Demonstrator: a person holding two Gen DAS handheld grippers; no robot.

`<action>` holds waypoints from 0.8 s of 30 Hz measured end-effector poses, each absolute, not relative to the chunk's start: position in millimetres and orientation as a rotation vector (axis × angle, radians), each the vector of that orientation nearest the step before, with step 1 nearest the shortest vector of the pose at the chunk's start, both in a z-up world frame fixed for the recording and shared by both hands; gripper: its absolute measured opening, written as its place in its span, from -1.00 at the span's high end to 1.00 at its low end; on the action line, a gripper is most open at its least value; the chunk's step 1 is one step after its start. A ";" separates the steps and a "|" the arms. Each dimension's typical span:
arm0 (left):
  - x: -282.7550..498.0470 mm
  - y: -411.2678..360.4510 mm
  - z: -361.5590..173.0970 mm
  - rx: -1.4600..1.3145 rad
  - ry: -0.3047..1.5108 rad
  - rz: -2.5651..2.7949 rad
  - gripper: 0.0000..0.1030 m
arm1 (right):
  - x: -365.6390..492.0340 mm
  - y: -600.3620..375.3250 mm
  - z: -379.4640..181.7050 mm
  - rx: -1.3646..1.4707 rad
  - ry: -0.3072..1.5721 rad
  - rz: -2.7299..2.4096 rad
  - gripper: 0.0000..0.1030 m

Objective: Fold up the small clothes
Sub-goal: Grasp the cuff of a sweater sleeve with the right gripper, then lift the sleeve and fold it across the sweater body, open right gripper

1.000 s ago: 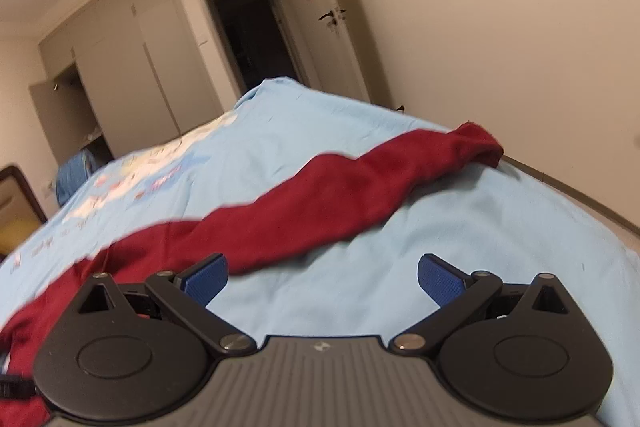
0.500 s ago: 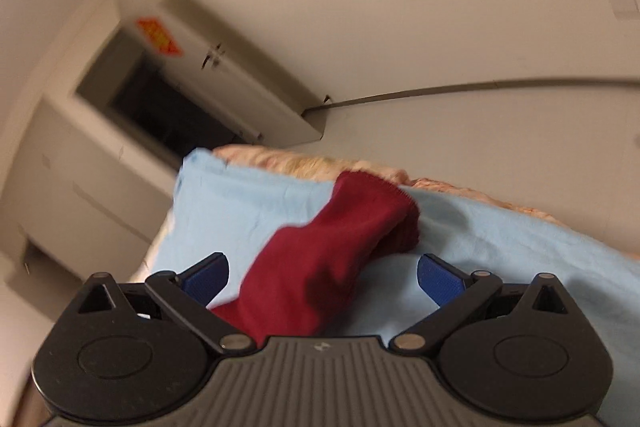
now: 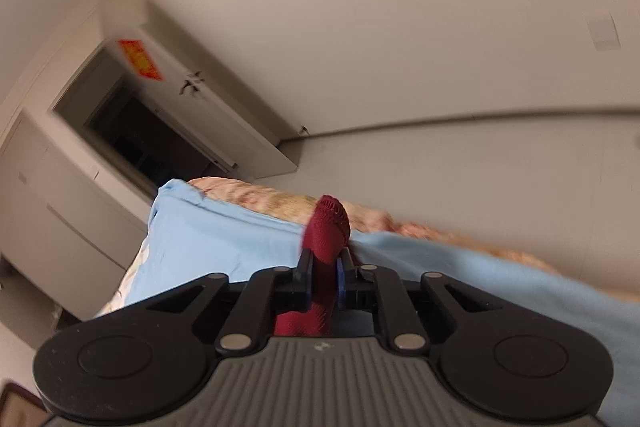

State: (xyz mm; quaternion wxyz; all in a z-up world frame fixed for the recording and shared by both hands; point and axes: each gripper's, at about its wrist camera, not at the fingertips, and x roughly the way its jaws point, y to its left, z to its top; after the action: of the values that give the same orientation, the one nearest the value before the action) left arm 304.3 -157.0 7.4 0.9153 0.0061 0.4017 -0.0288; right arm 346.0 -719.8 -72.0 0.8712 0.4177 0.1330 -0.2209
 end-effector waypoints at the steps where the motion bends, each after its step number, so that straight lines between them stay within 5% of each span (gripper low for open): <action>1: 304.8 -153.1 9.8 0.005 0.821 -0.055 -0.99 | 349.1 -711.5 -60.9 0.814 0.271 -0.455 0.78; 13: 301.8 -72.8 45.8 -0.126 0.721 0.085 -0.99 | 390.1 -516.5 58.5 0.220 0.158 -0.101 0.81; 24: 281.2 20.3 62.2 -0.207 0.668 0.270 -0.99 | 438.6 -318.9 68.1 -0.005 0.217 0.237 0.81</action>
State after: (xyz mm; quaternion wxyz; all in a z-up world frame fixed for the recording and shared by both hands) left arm 281.2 20.3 62.2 0.9305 -0.1012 0.3265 0.1319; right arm 438.6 -318.9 68.1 0.9872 -0.0026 0.1078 0.1178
